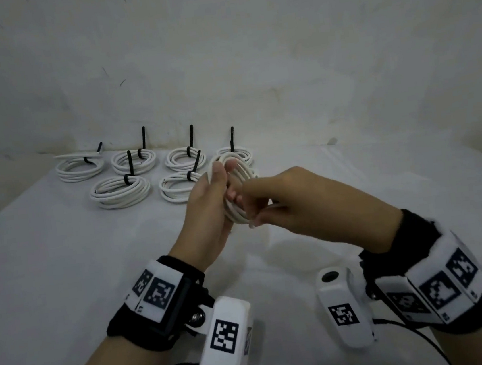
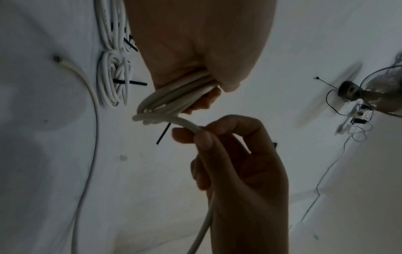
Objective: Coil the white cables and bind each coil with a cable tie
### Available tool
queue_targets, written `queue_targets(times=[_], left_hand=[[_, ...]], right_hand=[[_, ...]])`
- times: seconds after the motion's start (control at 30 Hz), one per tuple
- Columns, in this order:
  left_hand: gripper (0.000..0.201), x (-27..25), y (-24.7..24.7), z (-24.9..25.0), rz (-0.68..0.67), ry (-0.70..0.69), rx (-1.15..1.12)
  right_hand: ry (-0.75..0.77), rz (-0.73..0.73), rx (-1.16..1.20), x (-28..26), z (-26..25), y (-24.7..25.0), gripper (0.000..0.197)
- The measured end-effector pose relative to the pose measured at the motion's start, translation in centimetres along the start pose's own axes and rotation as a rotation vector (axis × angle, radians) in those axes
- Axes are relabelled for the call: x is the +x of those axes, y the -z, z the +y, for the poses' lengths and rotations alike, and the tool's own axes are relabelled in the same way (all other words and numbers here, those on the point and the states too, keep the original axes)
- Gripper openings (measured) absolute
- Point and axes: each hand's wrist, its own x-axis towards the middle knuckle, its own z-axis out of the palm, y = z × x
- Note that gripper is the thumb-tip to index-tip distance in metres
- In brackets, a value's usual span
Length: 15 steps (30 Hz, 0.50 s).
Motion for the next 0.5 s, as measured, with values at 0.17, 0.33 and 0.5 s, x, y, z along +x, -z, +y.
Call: queue_targets(times=[0.17,0.33,0.5], left_hand=[[0.049,-0.5,-0.3,0.2,-0.065,0.005,0.083],[0.048,-0.7,-0.2,0.2,-0.086,0.005,0.156],[0.035,-1.3,-0.8,0.1,-0.172,0.014,0.224]], right_hand=[[-0.073,-0.032,0.133,-0.2,-0.3,2.1,0.026],[-0.046,-0.03,0.331,-0.2,-0.5,3.2,0.023],[-0.009,-0.032,0.28,0.8,-0.4,2.5,0.028]])
